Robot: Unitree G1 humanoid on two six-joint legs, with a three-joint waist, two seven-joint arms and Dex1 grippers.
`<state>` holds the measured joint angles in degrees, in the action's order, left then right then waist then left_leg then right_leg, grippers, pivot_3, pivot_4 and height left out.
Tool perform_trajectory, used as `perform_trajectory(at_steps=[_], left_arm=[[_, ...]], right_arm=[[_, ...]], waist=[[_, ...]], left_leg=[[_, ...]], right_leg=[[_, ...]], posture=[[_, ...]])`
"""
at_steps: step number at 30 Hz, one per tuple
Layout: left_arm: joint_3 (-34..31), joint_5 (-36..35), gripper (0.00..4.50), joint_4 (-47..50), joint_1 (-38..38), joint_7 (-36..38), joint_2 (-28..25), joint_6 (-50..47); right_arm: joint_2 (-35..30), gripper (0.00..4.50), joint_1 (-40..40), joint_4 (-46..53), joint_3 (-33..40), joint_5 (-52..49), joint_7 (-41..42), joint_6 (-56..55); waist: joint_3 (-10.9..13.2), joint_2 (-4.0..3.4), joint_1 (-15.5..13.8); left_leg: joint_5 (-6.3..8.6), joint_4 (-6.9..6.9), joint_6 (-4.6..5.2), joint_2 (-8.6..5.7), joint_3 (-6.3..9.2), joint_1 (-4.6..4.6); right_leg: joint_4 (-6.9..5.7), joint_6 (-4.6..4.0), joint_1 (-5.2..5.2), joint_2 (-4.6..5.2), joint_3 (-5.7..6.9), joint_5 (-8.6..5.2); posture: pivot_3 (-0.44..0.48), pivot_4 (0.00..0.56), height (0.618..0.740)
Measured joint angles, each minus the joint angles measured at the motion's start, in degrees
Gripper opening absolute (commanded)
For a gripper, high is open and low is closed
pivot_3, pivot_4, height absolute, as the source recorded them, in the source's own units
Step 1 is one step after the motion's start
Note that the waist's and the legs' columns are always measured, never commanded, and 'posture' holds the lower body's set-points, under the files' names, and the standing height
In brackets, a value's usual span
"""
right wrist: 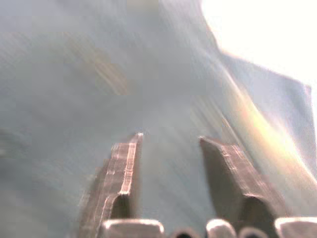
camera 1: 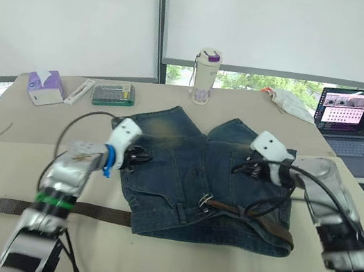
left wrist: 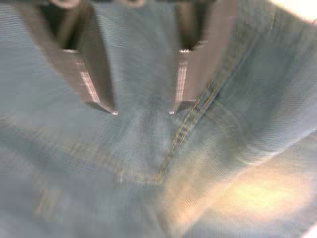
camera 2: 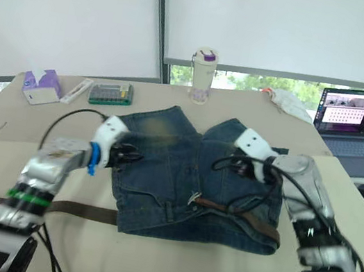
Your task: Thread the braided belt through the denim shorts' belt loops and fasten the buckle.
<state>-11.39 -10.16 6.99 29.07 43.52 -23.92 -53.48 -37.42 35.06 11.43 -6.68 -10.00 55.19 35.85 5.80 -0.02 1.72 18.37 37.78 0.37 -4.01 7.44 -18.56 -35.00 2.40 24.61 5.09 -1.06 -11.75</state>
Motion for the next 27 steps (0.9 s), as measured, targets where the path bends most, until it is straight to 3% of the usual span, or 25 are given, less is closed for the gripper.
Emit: perform_trajectory(at_steps=[1, 4, 7, 11, 13, 17, 20, 25, 27], left_arm=[[-5.8, -2.9, 3.54, 4.9, -1.3, -1.7, 1.7, -5.2], [-21.7, -12.6, 4.47, 16.0, -7.0, -2.4, 3.2, -20.9], [-34.8, -20.5, 4.47, 21.2, -15.7, -0.7, 5.0, -28.7], [-47.5, -32.1, 4.47, 19.8, -23.3, 1.3, 2.1, -38.0], [-52.3, -35.6, 4.47, 19.2, -27.0, -0.5, 2.1, -38.3], [-60.7, -37.7, 4.47, 16.9, -32.1, -8.9, 10.6, -38.8], [-65.1, -37.9, 4.47, 15.8, -31.1, -14.6, 14.7, -38.8], [-74.8, -39.3, 4.47, 10.3, -24.7, -21.6, 17.6, -38.8], [-75.1, -39.2, 4.47, 7.8, -23.2, -23.4, 17.0, -37.8]], right_arm=[[1.6, 3.61, -1.5, 6.2, 1.1, -3.3, -0.2, 1.8], [2.5, 3.65, -5.9, 16.8, 0.9, -7.5, -0.6, 3.2], [2.8, 3.65, -11.4, 17.9, -0.1, -7.0, -0.8, -1.4], [8.2, 3.65, -14.0, 17.5, -2.0, -8.6, -1.2, -7.2], [9.8, 3.65, -13.7, 17.9, -3.0, -9.9, -1.2, -7.7], [11.6, 3.65, -12.9, 18.7, -5.7, -12.7, -0.4, -7.8], [10.9, 3.65, -12.7, 18.7, -6.3, -12.7, -0.3, -7.8], [7.8, 3.65, -11.0, 18.7, -5.5, -14.0, 1.1, -7.7], [7.2, 3.65, -11.0, 18.7, -5.4, -14.0, 1.1, -7.7]], waist=[[0.0, 0.00, -0.2], [0.0, 0.02, -0.9], [0.1, 0.13, -1.6], [0.2, 0.29, -1.5], [0.2, 0.22, -1.4], [0.3, 0.26, -1.4], [0.3, 0.71, -2.0], [0.3, 0.60, -2.4], [0.2, 0.38, -2.4]], left_leg=[[0.01, 0.06, 0.02, -0.07, 0.00, 0.04], [0.23, 0.07, 0.37, -0.20, -0.08, 0.50], [0.09, 0.06, 0.11, -0.35, -0.13, 0.54], [-0.02, 0.04, -0.23, -0.18, -0.07, 0.59], [0.00, -0.08, -0.25, -0.15, -0.09, 0.77], [0.08, -0.14, -0.21, -0.15, -0.10, 0.87], [0.09, -0.13, -0.22, -0.15, -0.08, 0.87], [0.08, -0.19, -0.25, -0.18, -0.10, 0.92], [0.03, -0.42, -0.33, -0.18, -0.12, 1.01]], right_leg=[[0.02, 0.00, -0.09, -0.03, 0.03, 0.00], [0.14, 0.04, -0.52, 0.01, 0.09, -0.03], [0.28, 0.08, -0.46, 0.12, 0.15, -0.10], [0.07, -0.19, -0.36, -0.05, 0.21, -0.22], [0.09, -0.23, -0.45, -0.03, 0.21, -0.25], [0.11, -0.28, -0.51, 0.00, 0.23, -0.30], [0.13, -0.30, -0.56, 0.02, 0.28, -0.29], [0.11, -0.31, -0.57, 0.02, 0.30, -0.30], [0.10, -0.34, -0.57, 0.06, 0.26, -0.32]], posture=[[0.000, 0.150, 0.740], [0.000, 0.150, 0.740], [0.000, 0.150, 0.740], [0.000, 0.150, 0.740], [0.000, 0.150, 0.740], [0.000, 0.150, 0.740], [0.000, 0.150, 0.740], [0.000, 0.150, 0.740], [0.000, 0.150, 0.740]])
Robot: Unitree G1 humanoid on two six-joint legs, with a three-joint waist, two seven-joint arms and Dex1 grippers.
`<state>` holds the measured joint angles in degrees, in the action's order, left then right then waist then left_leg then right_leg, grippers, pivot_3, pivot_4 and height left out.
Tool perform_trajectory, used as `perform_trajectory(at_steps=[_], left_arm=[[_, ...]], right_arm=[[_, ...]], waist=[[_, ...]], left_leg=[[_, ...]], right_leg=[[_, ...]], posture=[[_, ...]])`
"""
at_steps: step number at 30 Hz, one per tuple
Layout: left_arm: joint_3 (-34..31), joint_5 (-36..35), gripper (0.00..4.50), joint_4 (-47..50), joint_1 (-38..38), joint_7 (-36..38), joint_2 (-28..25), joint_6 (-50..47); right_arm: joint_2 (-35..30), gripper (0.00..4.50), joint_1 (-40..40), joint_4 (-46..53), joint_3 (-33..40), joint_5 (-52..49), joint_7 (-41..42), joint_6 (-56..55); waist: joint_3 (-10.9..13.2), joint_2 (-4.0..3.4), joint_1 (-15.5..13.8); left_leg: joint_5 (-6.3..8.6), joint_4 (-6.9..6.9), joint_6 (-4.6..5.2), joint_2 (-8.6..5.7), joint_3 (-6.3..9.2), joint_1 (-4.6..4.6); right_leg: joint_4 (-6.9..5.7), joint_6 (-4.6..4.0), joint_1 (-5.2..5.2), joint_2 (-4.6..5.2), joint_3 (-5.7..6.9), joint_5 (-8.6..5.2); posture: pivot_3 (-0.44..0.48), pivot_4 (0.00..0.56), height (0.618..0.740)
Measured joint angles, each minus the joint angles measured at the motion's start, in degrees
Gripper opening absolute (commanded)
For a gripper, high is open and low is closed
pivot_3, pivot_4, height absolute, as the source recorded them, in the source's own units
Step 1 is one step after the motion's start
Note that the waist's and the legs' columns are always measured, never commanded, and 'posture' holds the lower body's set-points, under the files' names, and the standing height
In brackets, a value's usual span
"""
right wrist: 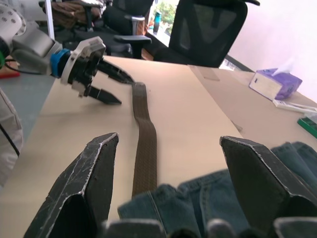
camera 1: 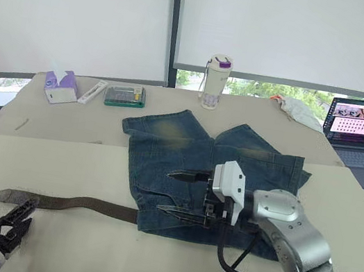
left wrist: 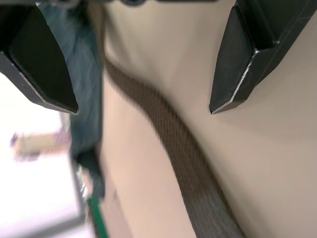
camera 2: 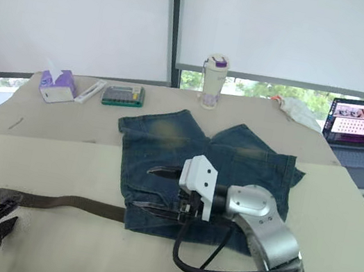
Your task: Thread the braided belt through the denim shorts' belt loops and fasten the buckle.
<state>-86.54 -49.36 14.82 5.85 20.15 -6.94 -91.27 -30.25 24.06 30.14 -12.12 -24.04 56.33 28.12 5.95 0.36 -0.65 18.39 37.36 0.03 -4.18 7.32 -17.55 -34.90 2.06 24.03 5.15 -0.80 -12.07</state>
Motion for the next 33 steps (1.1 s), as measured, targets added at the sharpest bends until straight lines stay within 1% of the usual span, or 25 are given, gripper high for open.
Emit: perform_trajectory(at_steps=[3, 6, 8, 11, 14, 16, 21, 22, 23, 25, 26, 27, 28, 29, 30, 31, 32, 33], left_arm=[[1.6, 0.1, 4.47, -4.3, 2.2, -3.1, -0.9, 4.6], [4.2, 0.2, 4.47, -8.3, 4.0, -5.5, -2.4, 8.7], [5.1, 0.1, 4.47, -11.5, 6.4, -7.5, -3.1, 12.1], [5.6, -0.4, 3.67, -14.7, 8.8, -11.5, -3.8, 16.4], [5.5, -2.2, 2.63, -17.4, 10.7, -16.3, -3.8, 20.0], [6.2, -3.1, 1.95, -18.1, 11.0, -18.5, -4.0, 21.3], [10.1, -5.1, 0.25, -18.0, 11.4, -24.2, -3.7, 25.2], [10.9, -5.2, 0.03, -17.5, 11.4, -24.8, -3.6, 25.8], [12.6, -4.8, 0.03, -16.2, 11.2, -25.6, -3.0, 27.6], [17.4, -3.0, 0.03, -12.1, 9.8, -26.3, -1.0, 32.3], [22.5, 0.1, 0.03, -8.5, 8.2, -26.3, -0.9, 35.1], [26.0, 2.4, 0.03, -5.8, 7.4, -26.1, -1.3, 36.7], [32.6, 6.3, 0.03, -2.3, 5.9, -25.0, -3.5, 39.1], [40.2, 10.1, 0.03, 1.2, 4.4, -22.2, -7.9, 41.7], [45.9, 12.9, 0.03, 3.8, 4.3, -19.2, -11.3, 44.0], [53.1, 17.1, 0.03, 6.3, 4.2, -14.9, -16.5, 48.1], [60.8, 21.8, 0.03, 8.5, 4.9, -10.0, -22.0, 53.3], [66.9, 25.8, 0.03, 10.1, 6.4, -6.0, -25.4, 58.4]], right_arm=[[-0.1, 3.65, 0.4, 0.0, 0.0, -0.7, -0.2, 0.1], [-0.3, 3.65, 1.1, 0.0, 0.0, -1.0, -0.3, 0.2], [-1.5, 3.65, 1.0, 0.1, 0.0, -1.0, -0.3, 0.2], [-2.6, 3.65, 0.2, 0.3, 0.3, -1.0, -0.5, 0.2], [-3.2, 3.65, -0.2, 0.4, 0.9, -1.0, -1.4, 0.2], [-3.5, 3.65, -0.3, 0.5, 1.5, -1.0, -1.6, 0.2], [-3.6, 3.65, -1.0, 0.6, 1.5, -1.0, -1.9, 0.2], [-3.6, 3.65, -1.1, 0.7, 1.5, -1.0, -1.9, 0.2], [-3.8, 3.65, -1.5, 0.9, 1.6, -1.1, -2.2, 0.3], [-3.7, 3.65, -2.6, 1.0, 1.8, -1.4, -3.5, 1.4], [-3.3, 3.65, -3.2, 1.0, 2.3, -1.9, -5.0, 2.7], [-2.8, 3.65, -3.4, 1.0, 2.9, -2.2, -6.2, 3.6], [-1.3, 3.65, -3.3, 1.0, 4.3, -3.3, -8.5, 5.4], [0.3, 3.65, -2.9, 1.0, 6.0, -5.3, -11.1, 8.5], [0.9, 3.65, -2.4, 1.0, 6.9, -6.7, -12.9, 10.7], [1.8, 3.65, -2.1, 1.0, 8.2, -8.1, -15.0, 13.1], [2.4, 3.65, -1.9, 1.1, 9.3, -9.8, -16.9, 15.9], [2.6, 3.65, -1.8, 1.1, 10.1, -11.3, -18.4, 18.5]], waist=[[-0.1, -0.28, 0.0], [-0.1, -0.40, 0.0], [-0.2, -0.45, -0.2], [-0.2, -0.49, -0.1], [-0.2, -0.50, 0.0], [-0.2, -0.38, -0.1], [-0.1, -0.12, -0.4], [-0.1, -0.13, -0.4], [-0.1, -0.13, -0.4], [0.0, 0.18, -0.4], [0.3, 0.56, -0.3], [0.3, 0.80, -0.2], [0.3, 0.98, -0.2], [0.3, 1.02, -0.2], [0.4, 0.99, -0.3], [0.4, 0.94, -0.4], [0.4, 0.74, -0.6], [0.4, 0.48, -0.8]], left_leg=[[-0.13, -0.31, -0.22, 0.05, -0.03, 0.13], [-0.19, -0.40, -0.32, 0.09, 0.03, 0.16], [-0.20, -0.40, -0.33, 0.08, 0.05, 0.16], [-0.20, -0.40, -0.32, 0.08, 0.03, 0.15], [-0.20, -0.40, -0.33, 0.09, 0.03, 0.13], [-0.20, -0.40, -0.33, 0.09, 0.04, 0.11], [-0.20, -0.38, -0.33, 0.05, 0.05, 0.09], [-0.20, -0.38, -0.33, 0.04, 0.05, 0.09], [-0.20, -0.39, -0.33, 0.05, 0.06, 0.08], [-0.22, -0.39, -0.37, 0.08, 0.06, 0.03], [-0.25, -0.39, -0.43, 0.13, 0.07, 0.00], [-0.28, -0.39, -0.49, 0.17, 0.12, -0.05], [-0.31, -0.40, -0.54, 0.20, 0.15, -0.09], [-0.32, -0.41, -0.56, 0.20, 0.18, -0.10], [-0.33, -0.44, -0.55, 0.14, 0.23, -0.12], [-0.34, -0.47, -0.53, 0.11, 0.20, -0.14], [-0.33, -0.49, -0.50, 0.08, 0.18, -0.14], [-0.31, -0.49, -0.39, 0.02, 0.13, -0.14]], right_leg=[[-0.04, -0.07, 0.00, 0.00, -0.05, -0.05], [-0.10, -0.14, 0.02, -0.04, -0.01, -0.10], [-0.10, -0.14, 0.02, -0.02, 0.01, -0.10], [-0.10, -0.14, 0.03, -0.02, -0.02, -0.10], [-0.11, -0.14, 0.07, -0.02, -0.03, -0.10], [-0.11, -0.14, 0.07, -0.02, -0.02, -0.10], [-0.08, -0.14, 0.06, 0.01, 0.00, -0.09], [-0.09, -0.14, 0.06, 0.01, -0.01, -0.09], [-0.08, -0.14, 0.07, 0.01, 0.00, -0.09], [-0.08, -0.15, 0.10, 0.00, -0.01, -0.08], [-0.06, -0.21, 0.13, 0.01, -0.03, -0.05], [-0.01, -0.29, 0.15, 0.00, -0.02, 0.01], [-0.01, -0.35, 0.21, -0.02, 0.00, 0.04], [0.00, -0.38, 0.21, -0.09, 0.01, 0.06], [0.04, -0.40, 0.19, -0.13, 0.02, 0.07], [0.07, -0.40, 0.20, -0.10, 0.05, 0.07], [0.12, -0.41, 0.15, -0.08, 0.05, 0.07], [0.24, -0.41, 0.09, -0.01, 0.06, 0.07]], posture=[[0.000, 0.150, 0.740], [0.000, 0.150, 0.740], [0.000, 0.150, 0.740], [0.000, 0.150, 0.740], [0.000, 0.150, 0.740], [0.000, 0.150, 0.740], [0.000, 0.150, 0.740], [0.000, 0.150, 0.740], [0.000, 0.150, 0.740], [0.000, 0.150, 0.740], [0.000, 0.150, 0.740], [0.000, 0.150, 0.740], [0.000, 0.150, 0.740], [0.000, 0.150, 0.740], [0.000, 0.150, 0.740], [0.000, 0.150, 0.740], [0.000, 0.150, 0.740], [0.000, 0.150, 0.740]])
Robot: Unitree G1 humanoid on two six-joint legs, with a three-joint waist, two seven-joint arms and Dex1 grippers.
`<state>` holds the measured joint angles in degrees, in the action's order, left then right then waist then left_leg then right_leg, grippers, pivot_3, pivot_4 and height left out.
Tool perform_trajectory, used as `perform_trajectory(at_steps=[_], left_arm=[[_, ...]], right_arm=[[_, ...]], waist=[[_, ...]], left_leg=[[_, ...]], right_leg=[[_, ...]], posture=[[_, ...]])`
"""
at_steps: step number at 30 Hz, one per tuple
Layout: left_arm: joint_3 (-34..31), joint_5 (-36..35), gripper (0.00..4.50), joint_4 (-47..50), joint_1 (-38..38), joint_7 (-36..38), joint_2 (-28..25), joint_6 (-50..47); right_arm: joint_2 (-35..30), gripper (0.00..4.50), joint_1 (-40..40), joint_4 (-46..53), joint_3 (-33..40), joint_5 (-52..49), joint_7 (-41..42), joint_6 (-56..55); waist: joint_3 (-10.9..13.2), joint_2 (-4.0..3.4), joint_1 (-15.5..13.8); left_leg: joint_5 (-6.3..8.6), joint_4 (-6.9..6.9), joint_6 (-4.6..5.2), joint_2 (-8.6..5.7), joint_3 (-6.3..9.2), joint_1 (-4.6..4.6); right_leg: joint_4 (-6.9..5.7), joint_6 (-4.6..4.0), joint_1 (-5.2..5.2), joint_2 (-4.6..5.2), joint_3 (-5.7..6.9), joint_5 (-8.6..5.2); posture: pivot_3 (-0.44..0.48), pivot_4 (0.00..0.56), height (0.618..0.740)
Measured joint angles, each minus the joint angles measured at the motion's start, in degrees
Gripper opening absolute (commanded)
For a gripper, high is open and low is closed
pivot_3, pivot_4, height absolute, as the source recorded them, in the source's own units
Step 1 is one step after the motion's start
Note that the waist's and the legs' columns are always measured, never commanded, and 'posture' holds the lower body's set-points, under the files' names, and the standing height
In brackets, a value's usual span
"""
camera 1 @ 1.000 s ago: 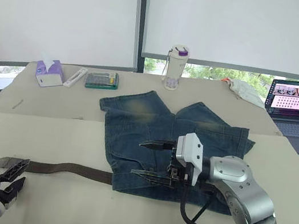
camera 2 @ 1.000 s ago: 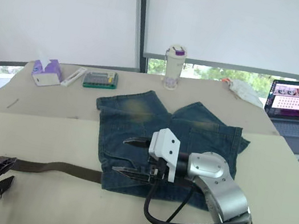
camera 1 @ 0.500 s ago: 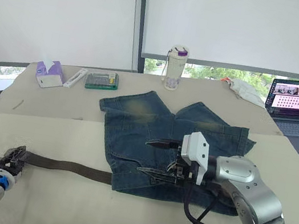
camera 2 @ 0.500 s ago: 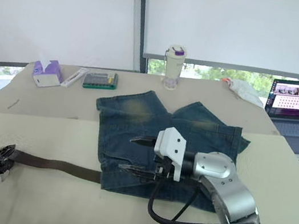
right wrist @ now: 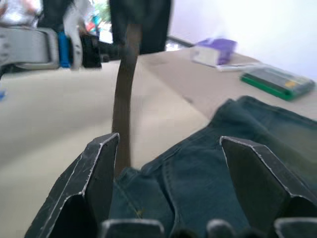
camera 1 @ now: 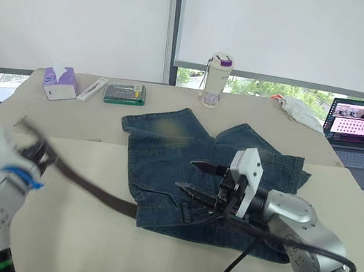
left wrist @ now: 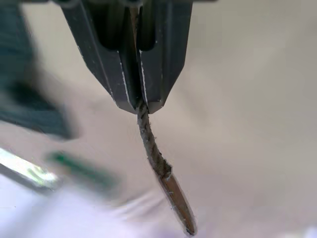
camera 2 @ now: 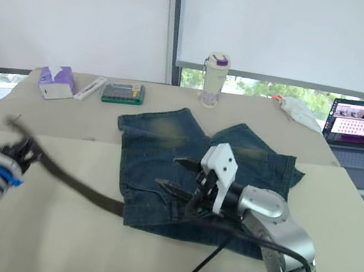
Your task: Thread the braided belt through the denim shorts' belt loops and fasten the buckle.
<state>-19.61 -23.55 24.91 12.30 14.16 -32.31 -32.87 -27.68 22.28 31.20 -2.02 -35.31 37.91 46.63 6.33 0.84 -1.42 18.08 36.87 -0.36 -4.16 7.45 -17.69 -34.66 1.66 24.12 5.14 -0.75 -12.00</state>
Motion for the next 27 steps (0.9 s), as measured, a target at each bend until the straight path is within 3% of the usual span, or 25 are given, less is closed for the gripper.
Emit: perform_trajectory(at_steps=[4, 8, 12, 14, 16, 19, 24, 27], left_arm=[[21.6, 14.6, 0.03, -2.4, 7.3, 12.1, -3.8, 21.5], [32.6, 26.7, 0.03, -17.0, 13.1, 16.4, -3.7, 44.2], [36.3, 34.3, 0.03, -29.7, 18.9, 16.5, -2.6, 62.6], [36.7, 35.1, 0.03, -31.1, 19.9, 16.5, -2.1, 65.3], [38.4, 36.2, 0.03, -36.2, 23.3, 16.9, -1.3, 72.7], [39.1, 38.1, 0.03, -42.3, 27.0, 17.0, -0.2, 79.6], [39.4, 40.7, 0.03, -47.4, 30.1, 16.7, 1.2, 83.5], [39.8, 41.6, 0.00, -48.2, 30.3, 16.7, 1.8, 84.9]], right_arm=[[2.2, 3.65, 1.6, -0.3, 3.1, -5.7, -6.8, 10.2], [7.1, 3.65, 7.5, -0.3, 12.3, -15.0, -18.6, 23.7], [15.3, 3.65, 8.8, -1.5, 20.3, -28.2, -33.0, 31.7], [16.7, 3.65, 8.8, -2.0, 21.3, -30.8, -36.1, 31.9], [18.2, 3.65, 8.4, -2.8, 22.9, -38.5, -45.0, 31.8], [14.7, 3.65, 6.7, -3.2, 21.2, -52.0, -57.0, 27.1], [7.7, 3.65, 4.2, -3.2, 14.5, -67.2, -69.2, 17.5], [3.6, 2.81, 3.1, -2.7, 10.5, -72.3, -73.7, 12.5]], waist=[[0.1, -0.53, 0.7], [0.1, -0.59, 1.6], [0.1, -0.62, 1.4], [0.1, -0.63, 1.3], [0.1, -0.67, 0.9], [0.1, -0.67, 0.8], [0.1, -0.66, 1.1], [0.2, -0.64, 1.3]], left_leg=[[0.00, 0.00, 0.26, 0.05, -0.28, -0.31], [-0.04, -0.06, 0.21, 0.49, -0.32, -0.49], [-0.10, -0.04, 0.13, 0.62, -0.22, -0.50], [-0.07, -0.04, 0.19, 0.54, -0.21, -0.51], [0.01, -0.02, 0.48, 0.35, -0.18, -0.52], [-0.08, 0.00, 0.57, 0.09, -0.12, -0.52], [-0.11, 0.02, 0.67, 0.09, -0.13, -0.49], [-0.12, 0.03, 0.72, 0.09, -0.14, -0.52]], right_leg=[[0.19, 0.06, 0.12, 0.03, -0.08, 0.06], [0.19, -0.05, 0.22, -0.14, -0.10, 0.12], [0.22, -0.19, 0.43, -0.26, -0.08, 0.23], [0.22, -0.16, 0.43, -0.16, -0.08, 0.25], [0.21, -0.03, 0.42, -0.25, -0.01, 0.31], [0.24, 0.10, 0.40, -0.10, 0.01, 0.35], [0.38, 0.17, 0.23, -0.10, 0.04, 0.36], [0.42, 0.22, 0.19, -0.08, 0.04, 0.35]], posture=[[0.000, 0.150, 0.740], [0.000, 0.150, 0.740], [0.000, 0.150, 0.740], [0.000, 0.150, 0.740], [0.000, 0.150, 0.740], [0.000, 0.150, 0.740], [0.000, 0.150, 0.740], [0.000, 0.150, 0.740]])
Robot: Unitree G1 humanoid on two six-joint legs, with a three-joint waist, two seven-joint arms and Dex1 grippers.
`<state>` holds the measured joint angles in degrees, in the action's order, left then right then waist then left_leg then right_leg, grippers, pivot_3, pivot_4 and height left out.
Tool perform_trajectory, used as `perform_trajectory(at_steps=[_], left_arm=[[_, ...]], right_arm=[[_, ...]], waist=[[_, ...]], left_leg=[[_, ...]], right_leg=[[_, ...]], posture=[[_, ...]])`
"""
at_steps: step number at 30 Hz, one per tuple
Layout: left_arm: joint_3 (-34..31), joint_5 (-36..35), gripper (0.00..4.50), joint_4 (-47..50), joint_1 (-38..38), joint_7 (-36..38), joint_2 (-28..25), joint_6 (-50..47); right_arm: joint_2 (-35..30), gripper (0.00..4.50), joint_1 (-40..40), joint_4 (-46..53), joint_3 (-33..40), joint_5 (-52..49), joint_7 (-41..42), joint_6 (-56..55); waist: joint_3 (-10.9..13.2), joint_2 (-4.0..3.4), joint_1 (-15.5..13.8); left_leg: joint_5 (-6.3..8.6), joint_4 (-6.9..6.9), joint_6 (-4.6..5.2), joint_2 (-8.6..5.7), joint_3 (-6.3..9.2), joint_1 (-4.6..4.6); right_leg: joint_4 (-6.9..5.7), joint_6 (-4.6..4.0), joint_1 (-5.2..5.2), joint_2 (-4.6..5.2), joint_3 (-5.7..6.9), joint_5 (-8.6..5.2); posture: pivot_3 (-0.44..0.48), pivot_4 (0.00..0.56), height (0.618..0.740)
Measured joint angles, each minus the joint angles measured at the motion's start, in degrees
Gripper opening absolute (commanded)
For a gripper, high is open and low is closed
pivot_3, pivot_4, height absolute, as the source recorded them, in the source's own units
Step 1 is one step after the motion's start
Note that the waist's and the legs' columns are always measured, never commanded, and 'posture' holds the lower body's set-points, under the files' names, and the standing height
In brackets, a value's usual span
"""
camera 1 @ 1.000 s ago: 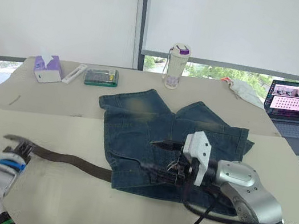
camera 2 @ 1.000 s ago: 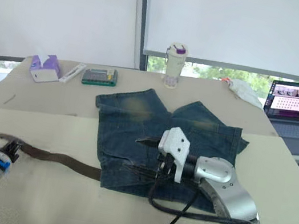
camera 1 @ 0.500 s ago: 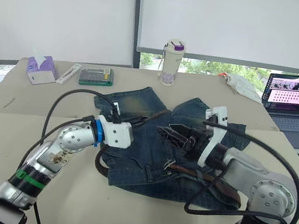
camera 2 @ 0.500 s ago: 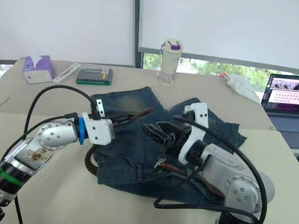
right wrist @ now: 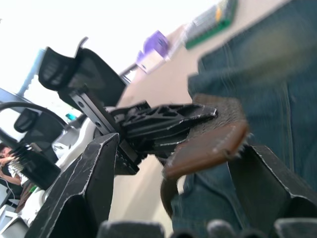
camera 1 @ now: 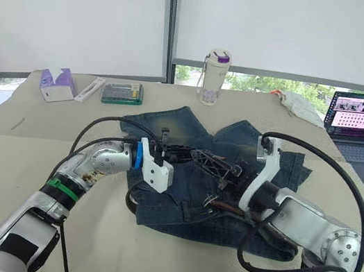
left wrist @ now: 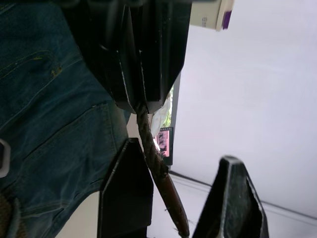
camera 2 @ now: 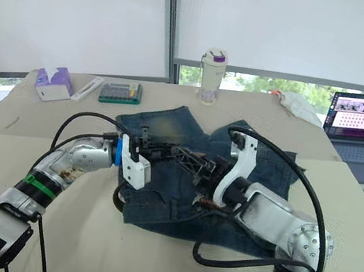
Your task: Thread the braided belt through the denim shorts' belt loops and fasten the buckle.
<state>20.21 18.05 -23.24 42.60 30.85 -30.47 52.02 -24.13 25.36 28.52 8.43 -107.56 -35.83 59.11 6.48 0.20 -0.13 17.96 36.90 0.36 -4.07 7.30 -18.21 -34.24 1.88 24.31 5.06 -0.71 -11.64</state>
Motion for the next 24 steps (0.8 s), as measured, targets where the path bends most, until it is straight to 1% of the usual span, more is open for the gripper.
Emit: perform_trajectory(at_steps=[1, 2, 3, 5, 8, 9, 17, 19, 20, 22, 23, 24], left_arm=[[0.0, 0.0, 0.00, 0.0, 0.0, 0.0, 0.0, 0.4], [0.0, 0.0, 0.00, 0.0, 0.0, 0.0, 0.1, 0.6], [0.0, 0.1, 0.00, 0.0, 0.0, 0.0, 0.1, 0.7], [0.0, 0.3, 0.00, -0.1, 0.0, 0.0, 0.1, 0.8], [-0.1, 0.6, 0.00, -0.1, 0.0, -0.1, 0.1, 0.8], [-0.2, 0.8, 0.00, -0.1, 0.0, -0.1, 0.1, 0.8], [-0.1, 1.1, 0.00, -1.1, 0.0, -0.2, -0.2, 2.6], [0.1, -1.2, 0.00, -1.5, 0.0, 1.6, -0.3, 2.5], [0.5, -6.2, 0.35, -0.9, -0.5, 5.0, -0.4, 0.1], [0.7, -19.3, 1.04, 3.8, -3.0, 13.6, -1.0, -8.9], [0.6, -24.6, 1.36, 6.6, -4.3, 17.1, -1.9, -14.2], [0.2, -29.9, 1.77, 9.6, -5.5, 19.8, -3.2, -21.3]], right_arm=[[-1.1, 2.49, -0.2, 0.2, -0.8, -1.0, -0.9, -1.3], [-2.0, 2.07, -0.6, 0.5, -1.4, -2.0, -1.5, -2.7], [-3.3, 1.80, -1.1, 0.7, -2.2, -3.0, -2.0, -4.4], [-4.7, 1.04, -1.6, 1.0, -3.4, -4.0, -2.2, -6.3], [-7.0, 0.11, -1.9, 1.5, -5.0, -4.5, -1.8, -8.2], [-7.7, 0.02, -2.2, 1.5, -5.5, -4.7, -1.7, -8.5], [-11.2, 0.02, -2.3, 1.5, -7.8, -5.1, 0.3, -10.2], [-11.8, 0.02, -2.3, 1.5, -8.2, -4.9, 0.9, -10.2], [-12.2, 0.01, -2.3, 1.5, -8.3, -4.5, 1.4, -10.3], [-13.2, 0.00, -2.4, 1.7, -8.5, -3.7, 2.2, -10.7], [-14.0, 0.00, -2.6, 1.6, -8.4, -3.3, 2.4, -10.9], [-14.8, 0.00, -2.8, 1.6, -8.3, -2.9, 2.8, -10.9]], waist=[[0.0, 0.00, 0.0], [0.0, 0.01, 0.1], [0.0, 0.01, 0.0], [0.0, 0.01, 0.0], [0.0, 0.01, 0.0], [0.0, 0.01, 0.0], [0.0, 0.01, -0.1], [0.0, 0.01, -0.1], [0.0, 0.01, -0.1], [0.0, 0.01, 0.2], [0.0, 0.01, 0.3], [0.0, 0.01, 0.5]], left_leg=[[0.00, 0.00, 0.01, 0.00, 0.00, 0.00], [-0.01, 0.01, 0.01, 0.00, 0.00, 0.01], [0.01, 0.01, 0.05, -0.01, 0.00, 0.01], [0.02, 0.04, 0.11, -0.01, -0.01, 0.01], [0.06, 0.05, 0.19, -0.02, -0.01, 0.01], [0.06, 0.05, 0.19, -0.02, 0.00, 0.01], [0.06, 0.06, 0.19, -0.02, -0.01, 0.01], [0.06, 0.08, 0.19, -0.02, 0.00, -0.01], [0.06, 0.08, 0.20, -0.02, 0.00, 0.00], [0.09, 0.10, 0.25, -0.01, 0.02, -0.02], [0.09, 0.10, 0.25, -0.01, 0.04, -0.02], [0.09, 0.10, 0.26, -0.01, 0.05, -0.02]], right_leg=[[0.03, 0.02, -0.01, 0.00, 0.00, 0.01], [0.05, 0.04, -0.05, 0.00, 0.00, 0.02], [0.07, 0.06, -0.08, 0.01, 0.01, 0.02], [0.09, 0.08, -0.08, 0.00, 0.00, 0.04], [0.10, 0.09, -0.09, 0.00, 0.01, 0.04], [0.10, 0.09, -0.09, 0.00, 0.02, 0.04], [0.11, 0.09, -0.09, 0.00, 0.01, 0.04], [0.11, 0.09, -0.08, 0.01, 0.01, 0.04], [0.09, 0.09, -0.09, 0.02, 0.01, 0.04], [0.09, 0.09, -0.07, 0.01, 0.02, 0.04], [0.09, 0.09, -0.05, 0.00, 0.03, 0.04], [0.09, 0.09, -0.06, -0.02, 0.04, 0.04]], posture=[[0.000, 0.150, 0.740], [0.000, 0.150, 0.740], [0.000, 0.150, 0.740], [0.000, 0.150, 0.740], [0.000, 0.150, 0.740], [0.000, 0.150, 0.740], [0.000, 0.150, 0.740], [0.000, 0.150, 0.740], [0.000, 0.150, 0.740], [0.000, 0.150, 0.740], [0.000, 0.150, 0.740], [0.000, 0.150, 0.740]])
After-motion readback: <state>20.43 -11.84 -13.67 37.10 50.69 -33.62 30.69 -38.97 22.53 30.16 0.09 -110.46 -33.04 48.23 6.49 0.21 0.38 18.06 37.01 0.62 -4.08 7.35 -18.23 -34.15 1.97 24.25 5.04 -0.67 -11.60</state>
